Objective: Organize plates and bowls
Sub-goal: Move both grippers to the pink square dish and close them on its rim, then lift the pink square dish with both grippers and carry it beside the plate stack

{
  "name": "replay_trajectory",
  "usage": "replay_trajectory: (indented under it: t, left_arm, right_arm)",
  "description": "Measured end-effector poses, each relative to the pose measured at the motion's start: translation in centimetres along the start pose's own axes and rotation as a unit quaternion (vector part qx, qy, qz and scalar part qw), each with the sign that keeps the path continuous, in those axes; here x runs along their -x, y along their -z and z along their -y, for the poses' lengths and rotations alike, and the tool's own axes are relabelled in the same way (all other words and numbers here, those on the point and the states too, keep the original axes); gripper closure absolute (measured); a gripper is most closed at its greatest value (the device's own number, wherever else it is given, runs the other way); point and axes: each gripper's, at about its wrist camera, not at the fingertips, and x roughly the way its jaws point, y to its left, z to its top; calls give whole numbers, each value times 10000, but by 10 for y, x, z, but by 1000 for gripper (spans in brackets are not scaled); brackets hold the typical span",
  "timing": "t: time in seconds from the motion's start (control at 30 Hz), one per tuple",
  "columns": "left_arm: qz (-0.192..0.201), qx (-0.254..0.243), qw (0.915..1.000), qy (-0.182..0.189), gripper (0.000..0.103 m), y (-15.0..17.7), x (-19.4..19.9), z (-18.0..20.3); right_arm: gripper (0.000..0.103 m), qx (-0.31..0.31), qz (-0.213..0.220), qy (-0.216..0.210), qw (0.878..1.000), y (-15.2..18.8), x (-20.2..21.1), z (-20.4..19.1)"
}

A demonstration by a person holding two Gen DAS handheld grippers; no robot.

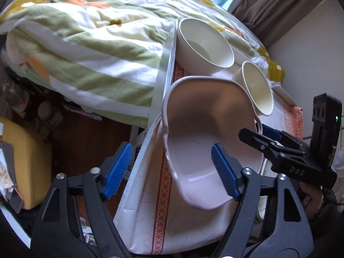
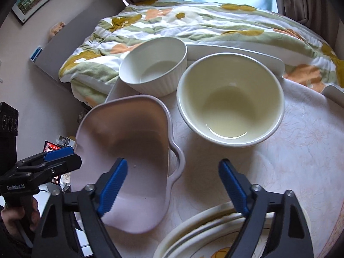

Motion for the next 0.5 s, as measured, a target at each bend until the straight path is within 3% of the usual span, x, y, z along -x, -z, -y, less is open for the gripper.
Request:
replay_trajectory:
  t: [0.1,0.17,0.27,0.5]
  left_arm:
    - [-49,-49,9999,129,42,2,-4,0]
    - [-91,-68,9998,150,45,2,-7,-1]
    - [-152,-86,9997,165,58,2,-10,-4]
    - [29,-92,9998,181,59,2,9,-2]
  right_arm:
    - [32,-8,-17,36,10000,1,-4,-2]
    - [42,67,-53,80,9999,2,-5,-5]
    - [49,110,-102,102,9998,4,-8,-8]
    - [54,107,-121,113,9998,7,-8,-9]
